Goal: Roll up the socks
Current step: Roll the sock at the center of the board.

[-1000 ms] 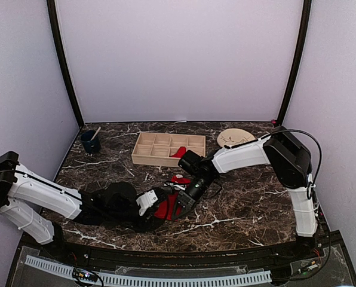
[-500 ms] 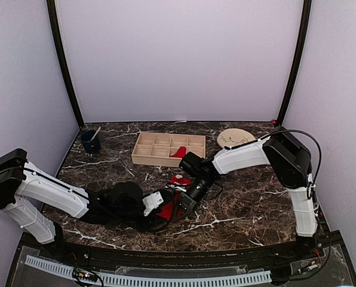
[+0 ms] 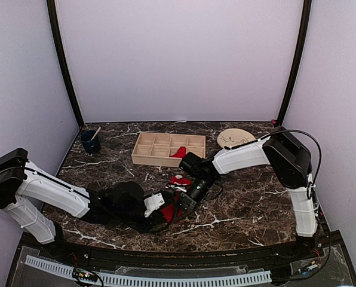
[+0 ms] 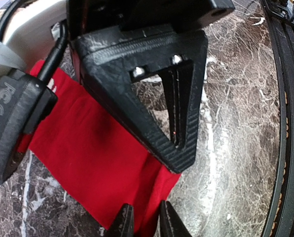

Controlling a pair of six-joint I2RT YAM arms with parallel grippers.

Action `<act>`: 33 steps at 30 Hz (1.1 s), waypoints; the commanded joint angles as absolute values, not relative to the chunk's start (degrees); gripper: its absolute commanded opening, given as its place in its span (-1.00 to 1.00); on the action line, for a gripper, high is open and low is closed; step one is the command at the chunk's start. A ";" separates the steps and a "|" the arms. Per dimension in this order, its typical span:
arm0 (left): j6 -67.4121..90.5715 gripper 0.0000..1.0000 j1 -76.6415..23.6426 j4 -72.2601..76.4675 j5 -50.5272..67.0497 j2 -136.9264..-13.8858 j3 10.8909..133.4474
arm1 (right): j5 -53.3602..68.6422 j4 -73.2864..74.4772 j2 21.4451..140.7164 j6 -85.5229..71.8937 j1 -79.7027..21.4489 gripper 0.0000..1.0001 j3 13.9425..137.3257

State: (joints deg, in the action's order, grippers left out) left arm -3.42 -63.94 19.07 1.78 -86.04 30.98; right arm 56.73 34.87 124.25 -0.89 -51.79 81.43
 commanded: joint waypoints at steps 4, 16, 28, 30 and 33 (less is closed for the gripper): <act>-3.16 -0.83 -64.25 16.27 4.40 -87.37 32.77 | 56.73 35.85 122.61 -0.09 -51.59 -1.00 81.47; -2.67 -1.00 -63.72 12.54 8.25 -89.18 35.42 | 53.91 35.84 121.80 -0.13 -51.64 -1.00 80.14; 0.70 -1.00 -58.28 7.76 19.70 -90.41 38.87 | 51.61 29.05 117.87 -3.25 -50.58 -0.79 73.05; 0.62 -1.00 -57.90 6.31 21.85 -91.56 39.97 | 51.27 27.95 116.89 -3.78 -50.14 -0.70 72.20; 0.28 -1.00 -57.59 3.43 24.76 -93.82 42.19 | 50.99 26.55 116.01 -4.41 -49.57 -0.64 71.14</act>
State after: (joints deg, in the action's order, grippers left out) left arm -0.01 -58.13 8.60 18.72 -91.64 39.24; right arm 51.96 30.13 118.85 -3.29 -50.70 72.55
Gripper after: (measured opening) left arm 0.017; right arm 0.170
